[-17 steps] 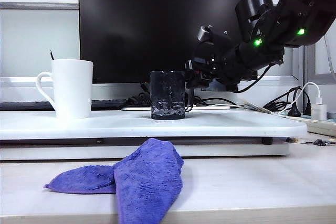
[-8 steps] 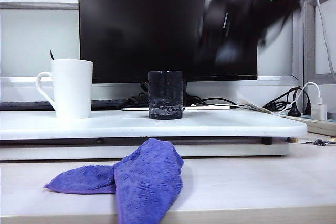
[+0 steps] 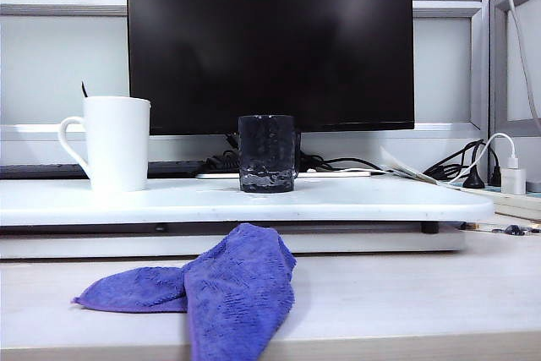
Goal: Carefully pick up the black cup and pour some water from the black cup into the white cup.
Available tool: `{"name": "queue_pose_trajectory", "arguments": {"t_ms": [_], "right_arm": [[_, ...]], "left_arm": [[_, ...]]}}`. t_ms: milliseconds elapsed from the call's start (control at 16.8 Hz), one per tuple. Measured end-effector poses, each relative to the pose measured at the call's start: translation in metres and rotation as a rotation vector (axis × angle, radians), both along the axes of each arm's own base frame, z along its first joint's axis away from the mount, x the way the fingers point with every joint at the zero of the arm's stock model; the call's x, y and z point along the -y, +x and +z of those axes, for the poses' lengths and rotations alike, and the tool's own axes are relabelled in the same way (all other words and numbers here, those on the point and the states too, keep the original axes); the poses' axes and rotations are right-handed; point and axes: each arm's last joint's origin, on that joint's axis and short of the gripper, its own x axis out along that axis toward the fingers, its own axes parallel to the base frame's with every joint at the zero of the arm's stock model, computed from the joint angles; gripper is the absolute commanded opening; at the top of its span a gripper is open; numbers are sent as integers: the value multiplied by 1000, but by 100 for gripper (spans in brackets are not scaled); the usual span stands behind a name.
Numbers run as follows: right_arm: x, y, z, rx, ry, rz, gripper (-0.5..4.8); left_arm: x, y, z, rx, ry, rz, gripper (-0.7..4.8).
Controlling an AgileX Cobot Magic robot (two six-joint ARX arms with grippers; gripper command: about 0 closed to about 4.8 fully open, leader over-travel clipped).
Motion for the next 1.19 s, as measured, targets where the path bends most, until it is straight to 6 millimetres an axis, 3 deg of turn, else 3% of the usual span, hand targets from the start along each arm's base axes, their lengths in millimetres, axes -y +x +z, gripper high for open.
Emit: {"name": "queue_pose_trajectory", "arguments": {"t_ms": [59,119,178,297,416,594,654,773,832,891,951,1010,1189], "right_arm": [[13,-34,1,6,1,-3,264],[24,-62,-2,12,4,-4,264],[38,-96,-12,15,7,-23,264],[44,-110,-46,-71,-24,-47,264],[37,-93,-107,-173,-41,-46,264],[22,-54,-169,-244,-1,-39,264],[16,-37,-203,-235,9,-39,264],[11,-25,-240,-211,22,-38,234],[11,-24,-251,-205,24,-38,168],[10,-23,-261,-216,20,-39,52],[10,-22,-273,-257,3,-42,-6],[11,-22,-273,-260,1,-62,-5],[17,-20,-277,-283,-29,-276,-5]], "left_arm": [[-2,-17,-7,7,-2,3,479],[-2,-17,-8,-32,2,-2,479],[-1,-17,-17,-175,-25,-42,479],[0,-10,-30,-305,-84,-99,479],[3,14,-63,-454,-129,-107,479],[7,41,-105,-552,-143,-103,479],[8,53,-124,-558,-147,-86,479],[7,64,-152,-630,-154,-28,479],[7,66,-163,-663,-153,-10,365],[7,69,-173,-692,-153,14,160],[7,71,-184,-721,-152,42,37],[6,72,-187,-726,-156,74,11],[1,74,-185,-661,-187,241,3]]}}
